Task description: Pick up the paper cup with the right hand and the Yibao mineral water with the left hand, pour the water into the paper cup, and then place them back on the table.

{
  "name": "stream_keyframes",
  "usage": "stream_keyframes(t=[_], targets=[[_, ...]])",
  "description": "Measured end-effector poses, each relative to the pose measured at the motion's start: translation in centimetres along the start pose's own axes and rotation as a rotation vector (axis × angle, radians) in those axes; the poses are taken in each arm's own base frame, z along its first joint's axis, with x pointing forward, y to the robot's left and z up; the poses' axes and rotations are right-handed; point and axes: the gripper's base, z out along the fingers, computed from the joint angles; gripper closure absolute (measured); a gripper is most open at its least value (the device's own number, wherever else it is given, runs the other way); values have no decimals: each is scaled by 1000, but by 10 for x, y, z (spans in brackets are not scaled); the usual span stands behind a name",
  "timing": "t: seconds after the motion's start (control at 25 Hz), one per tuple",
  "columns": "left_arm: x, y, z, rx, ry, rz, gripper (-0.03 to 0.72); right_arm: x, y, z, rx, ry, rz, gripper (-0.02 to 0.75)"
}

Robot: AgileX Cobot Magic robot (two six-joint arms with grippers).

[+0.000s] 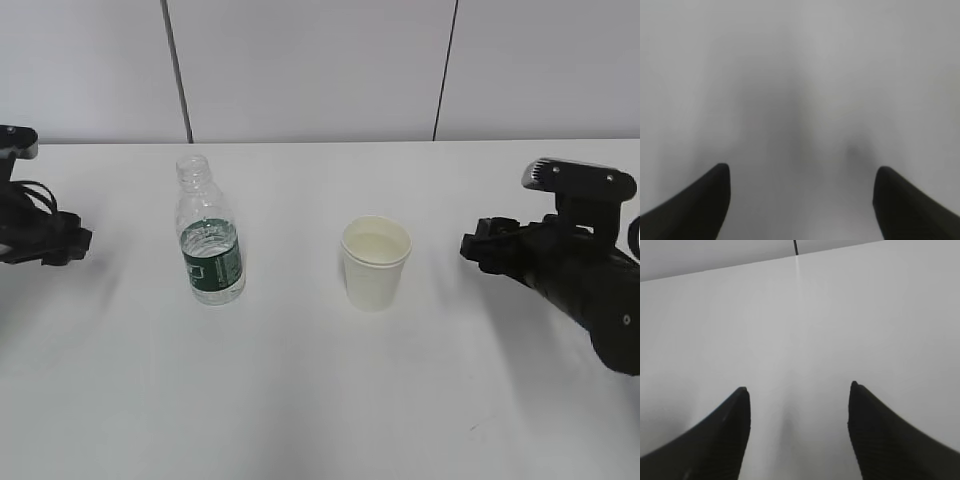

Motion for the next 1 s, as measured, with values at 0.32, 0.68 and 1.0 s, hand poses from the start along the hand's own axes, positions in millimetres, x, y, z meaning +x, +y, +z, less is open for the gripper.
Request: stream_keyframes(t=[0.32,0.68,1.0], targets=[[-38,9,-16,-28,206,-36,152,-40,28,3,-128,224,-143,249],[-48,13,-35,-40,418,-52,153,-111,13,-3,-209,459,-140,250],[-50,12,-53,-20,604,-78,177,-140,5,-22,-220,767,-392,250]])
